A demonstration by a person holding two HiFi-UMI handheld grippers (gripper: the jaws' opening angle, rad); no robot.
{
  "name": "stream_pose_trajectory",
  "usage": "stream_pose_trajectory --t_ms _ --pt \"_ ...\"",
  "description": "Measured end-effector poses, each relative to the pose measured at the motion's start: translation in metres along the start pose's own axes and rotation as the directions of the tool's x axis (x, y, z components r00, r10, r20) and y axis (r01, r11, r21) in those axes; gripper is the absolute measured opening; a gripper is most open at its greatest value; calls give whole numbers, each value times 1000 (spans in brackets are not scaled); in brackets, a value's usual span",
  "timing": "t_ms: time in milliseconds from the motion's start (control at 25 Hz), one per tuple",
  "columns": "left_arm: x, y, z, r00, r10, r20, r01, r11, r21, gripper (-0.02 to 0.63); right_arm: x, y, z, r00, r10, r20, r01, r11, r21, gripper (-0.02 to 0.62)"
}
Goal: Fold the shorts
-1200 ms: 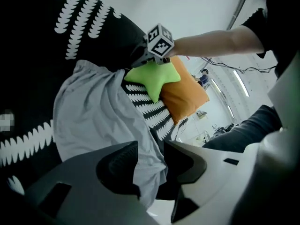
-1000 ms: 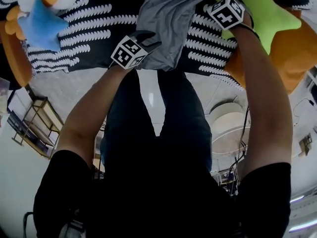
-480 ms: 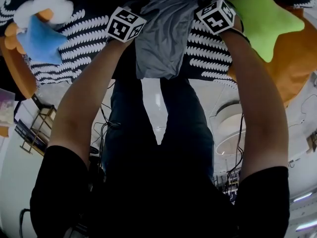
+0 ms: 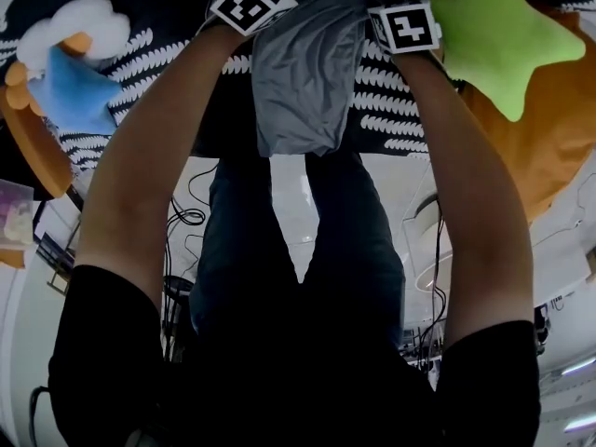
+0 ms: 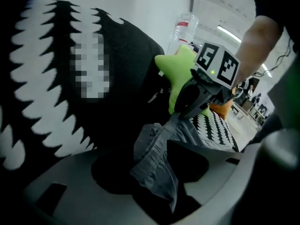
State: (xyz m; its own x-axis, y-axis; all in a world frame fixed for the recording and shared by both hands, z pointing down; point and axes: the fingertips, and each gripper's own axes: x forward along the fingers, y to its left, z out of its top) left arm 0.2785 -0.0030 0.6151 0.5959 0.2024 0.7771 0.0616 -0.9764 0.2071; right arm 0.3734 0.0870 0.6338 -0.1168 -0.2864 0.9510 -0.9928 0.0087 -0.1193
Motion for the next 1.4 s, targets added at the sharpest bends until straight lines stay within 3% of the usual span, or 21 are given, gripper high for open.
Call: stream_pose_trajectory --t_ms 160,280,360,640,840,920,1040,1160,1240,1400 --pt "20 6 6 993 -2 -119 23 984 178 223 7 1 -11 996 83 15 -84 987 138 105" --pt "23 8 -1 984 -5 -181 43 978 204 108 4 6 -8 992 108 63 -116 984 135 27" --pt "20 11 -7 981 -9 -191 46 980 192 55 0 9 -3 987 119 106 -131 985 116 2" --pt "-2 25 -26 983 -21 -180 42 992 115 48 -2 23 32 965 158 208 -169 985 39 5" --pt "-16 34 -39 983 -27 -182 41 996 73 58 20 27 40 967 171 190 -189 979 77 132" --pt "-19 37 -45 982 -31 -188 41 998 54 84 27 28 38 965 192 180 -210 974 86 165" --pt "-17 40 -59 978 -43 -204 47 999 12 224 29 37 39 946 267 186 -282 957 64 185" --pt "-13 44 -74 975 -73 -210 62 996 -58 276 38 48 43 925 328 192 -340 940 34 201" --pt "-9 42 -80 973 -100 -207 80 992 -102 275 43 51 46 918 342 200 -354 935 26 200" --pt "-3 35 -77 977 -120 -174 103 990 -100 146 50 58 53 909 357 214 -365 931 -4 199"
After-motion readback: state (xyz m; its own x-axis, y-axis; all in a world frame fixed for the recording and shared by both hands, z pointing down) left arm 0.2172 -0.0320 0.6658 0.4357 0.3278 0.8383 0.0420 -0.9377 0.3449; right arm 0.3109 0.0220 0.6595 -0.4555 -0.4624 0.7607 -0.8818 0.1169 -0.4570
